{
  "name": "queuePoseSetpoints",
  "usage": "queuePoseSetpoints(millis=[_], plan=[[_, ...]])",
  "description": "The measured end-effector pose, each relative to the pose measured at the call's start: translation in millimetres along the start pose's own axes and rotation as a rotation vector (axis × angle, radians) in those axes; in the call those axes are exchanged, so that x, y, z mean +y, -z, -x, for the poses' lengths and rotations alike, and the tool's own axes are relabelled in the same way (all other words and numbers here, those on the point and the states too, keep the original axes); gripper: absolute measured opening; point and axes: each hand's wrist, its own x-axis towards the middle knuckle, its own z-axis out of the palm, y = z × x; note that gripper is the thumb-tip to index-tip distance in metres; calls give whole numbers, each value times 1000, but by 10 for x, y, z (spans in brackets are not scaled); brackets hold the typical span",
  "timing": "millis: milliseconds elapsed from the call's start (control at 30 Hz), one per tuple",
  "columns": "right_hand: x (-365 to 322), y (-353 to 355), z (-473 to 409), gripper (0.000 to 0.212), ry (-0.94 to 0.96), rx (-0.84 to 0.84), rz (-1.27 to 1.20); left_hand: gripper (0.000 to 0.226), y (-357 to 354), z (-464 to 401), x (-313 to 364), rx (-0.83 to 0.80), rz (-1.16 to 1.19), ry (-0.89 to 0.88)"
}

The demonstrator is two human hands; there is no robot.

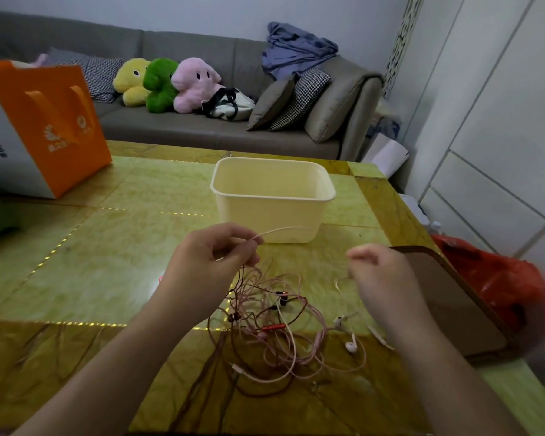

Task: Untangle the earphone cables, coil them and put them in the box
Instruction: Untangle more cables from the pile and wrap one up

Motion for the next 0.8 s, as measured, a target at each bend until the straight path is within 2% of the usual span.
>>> queuePoseSetpoints(millis=[33, 100, 167, 200, 267, 300, 333, 367, 433, 500, 600, 733, 800], plan=[[-19, -32, 54, 42, 67, -33, 96, 17, -16, 14, 15, -14, -29, -19], [-109, -55, 153, 68, 314, -84, 120, 14, -45, 55, 44, -46, -99, -63], [-193, -113, 234, 77, 524, -180, 113, 14, -88, 99, 80, -81, -143, -112], [-214, -157, 267, 74, 561, -229, 119, 15, -110, 116, 93, -103, -155, -137], [-207, -286, 282, 44, 582, -253, 137, 15, -137, 132, 103, -132, -180, -174], [-192, -328, 281, 23, 616, -206, 156, 14, -144, 130, 98, -130, -193, -178], [-189, -349, 282, 14, 636, -173, 148, 12, -140, 125, 82, -122, -209, -173], [-176, -356, 279, 22, 618, -158, 98, 12, -133, 120, 56, -114, -223, -158], [-208, -285, 278, 30, 541, -168, -158, 14, -111, 93, -13, -100, -246, -105], [-258, -175, 283, 32, 504, -149, -398, 17, -88, 69, -69, -79, -237, -35], [-277, -78, 256, 31, 481, -94, -631, 22, -75, 37, -113, -43, -164, 27], [-262, 40, 209, 29, 472, -99, -953, 20, -88, 34, -125, -41, -201, -7], [-244, 95, 189, 29, 471, -129, -986, 19, -114, 52, -110, -31, -224, -23]])
